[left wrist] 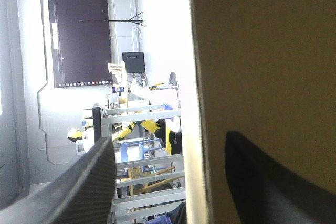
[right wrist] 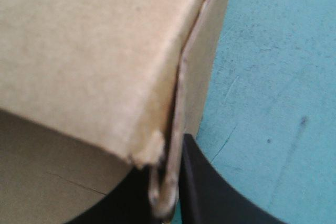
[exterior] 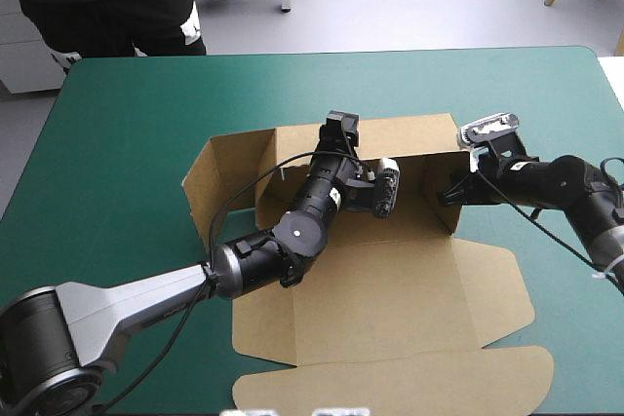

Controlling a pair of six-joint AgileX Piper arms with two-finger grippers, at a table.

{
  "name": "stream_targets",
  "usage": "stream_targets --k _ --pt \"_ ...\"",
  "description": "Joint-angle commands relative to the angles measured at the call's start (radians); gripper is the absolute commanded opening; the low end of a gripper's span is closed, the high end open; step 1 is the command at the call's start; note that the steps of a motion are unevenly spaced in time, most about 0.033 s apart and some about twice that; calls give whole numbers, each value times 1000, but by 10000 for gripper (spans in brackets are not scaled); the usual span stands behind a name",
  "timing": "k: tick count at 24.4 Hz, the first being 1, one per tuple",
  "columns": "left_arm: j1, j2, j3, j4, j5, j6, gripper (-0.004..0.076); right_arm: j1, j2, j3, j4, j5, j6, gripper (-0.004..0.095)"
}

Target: Fold the box

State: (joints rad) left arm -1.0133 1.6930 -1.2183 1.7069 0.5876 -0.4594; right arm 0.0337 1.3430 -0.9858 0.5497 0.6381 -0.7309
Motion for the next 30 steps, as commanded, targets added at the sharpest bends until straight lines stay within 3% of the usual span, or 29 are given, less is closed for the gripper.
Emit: stream_targets --k 1,7,11,14,19,26,30 --pt "-29 -44 -26 109 24 -49 440 6 -30 -55 -75 14 120 -18" --pt "-143 -44 -28 109 125 -52 424 6 -30 -162 -204 106 285 -18" --pt "-223 -58 -28 109 202 -28 351 6 -30 -248 -217 224 363 -18" --pt "-263 -88 -28 109 233 -26 262 6 -28 -281 -240 257 406 -18" --pt "-279 -173 -28 107 251 -35 3 6 20 -314 -276 308 473 -18" --pt "-276 -274 -28 92 310 -37 -6 6 172 -404 -270 422 507 -18" --pt "-217 -322 -28 16 276 -41 -6 6 277 -501 -270 515 537 -18"
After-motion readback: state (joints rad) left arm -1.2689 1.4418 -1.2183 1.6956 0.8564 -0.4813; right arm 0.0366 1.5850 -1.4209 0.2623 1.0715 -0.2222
